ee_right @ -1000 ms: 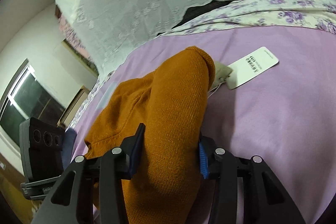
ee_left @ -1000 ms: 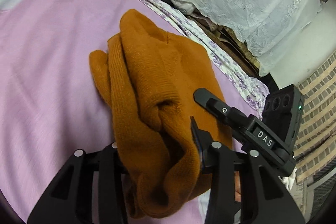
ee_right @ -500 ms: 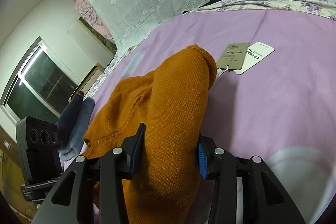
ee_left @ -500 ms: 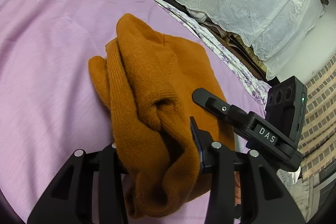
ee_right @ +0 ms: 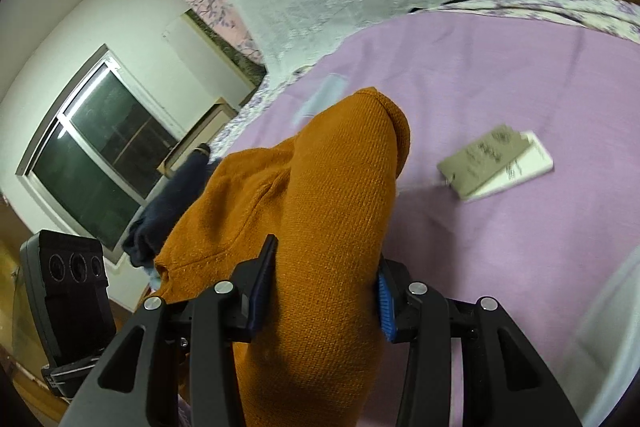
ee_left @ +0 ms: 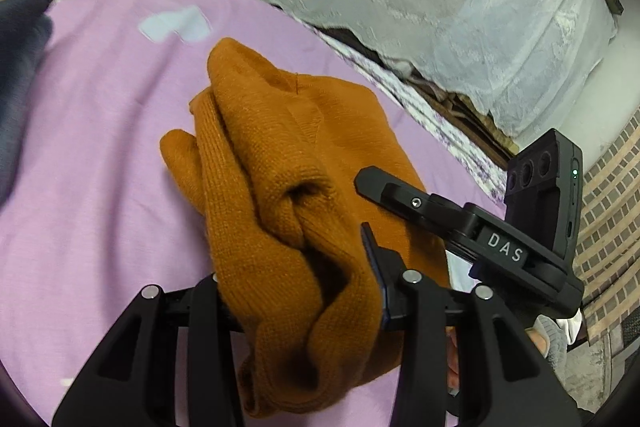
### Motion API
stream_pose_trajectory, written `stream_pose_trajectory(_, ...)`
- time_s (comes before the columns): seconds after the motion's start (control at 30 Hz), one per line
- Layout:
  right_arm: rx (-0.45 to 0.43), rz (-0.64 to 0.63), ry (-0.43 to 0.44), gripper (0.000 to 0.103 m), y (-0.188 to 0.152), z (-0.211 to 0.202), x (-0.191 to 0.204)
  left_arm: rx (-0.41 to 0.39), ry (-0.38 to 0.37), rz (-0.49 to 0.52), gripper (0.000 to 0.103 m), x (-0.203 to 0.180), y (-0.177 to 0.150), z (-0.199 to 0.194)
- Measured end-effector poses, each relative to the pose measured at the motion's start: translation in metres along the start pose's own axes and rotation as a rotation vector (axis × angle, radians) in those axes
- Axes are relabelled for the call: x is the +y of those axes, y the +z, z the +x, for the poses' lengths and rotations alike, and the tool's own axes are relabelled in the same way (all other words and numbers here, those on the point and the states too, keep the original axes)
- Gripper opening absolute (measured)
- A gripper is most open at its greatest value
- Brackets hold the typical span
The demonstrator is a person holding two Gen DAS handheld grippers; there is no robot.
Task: Fold small clothes
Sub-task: 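Lift the cardigan with both grippers and carry it onto the clothes stack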
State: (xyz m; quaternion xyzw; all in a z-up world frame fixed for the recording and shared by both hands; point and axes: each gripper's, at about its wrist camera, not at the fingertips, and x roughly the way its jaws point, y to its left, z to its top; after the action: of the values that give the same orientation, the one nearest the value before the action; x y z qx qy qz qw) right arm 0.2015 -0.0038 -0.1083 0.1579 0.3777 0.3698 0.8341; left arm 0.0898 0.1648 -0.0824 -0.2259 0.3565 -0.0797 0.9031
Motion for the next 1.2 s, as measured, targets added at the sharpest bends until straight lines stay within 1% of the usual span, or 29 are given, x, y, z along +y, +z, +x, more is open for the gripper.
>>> stream_pose_trajectory(0.27,0.001,-0.069,0.045,0.044,0.013,0.022,0.067,-0.087,0.04,-0.017,0.04,0.032,0.019,-0.054)
stream_pose_trajectory(0.47,-0.009,-0.127,0.087,0.044,0.032,0.039,0.119,-0.176,0.069,-0.022,0.04,0.054,0.041,-0.096)
stream_pose_trajectory(0.63,-0.01,-0.163,0.122,0.044,0.046,0.055,0.159,-0.225,0.101,-0.026,0.04,0.072,0.055,-0.126)
stream_pose_trajectory(0.8,0.005,-0.182,0.157,0.044,0.056,0.075,0.191,-0.267,0.159,-0.011,0.04,0.082,0.064,-0.15)
stream_pose_trajectory(0.93,0.015,-0.209,0.176,0.044,0.062,0.093,0.218,-0.305,0.195,-0.013,0.04,0.098,0.071,-0.17)
stream_pose_trajectory(1.2,0.036,-0.262,0.202,0.044,0.068,0.129,0.267,-0.36,0.215,-0.057,0.04,0.14,0.084,-0.196)
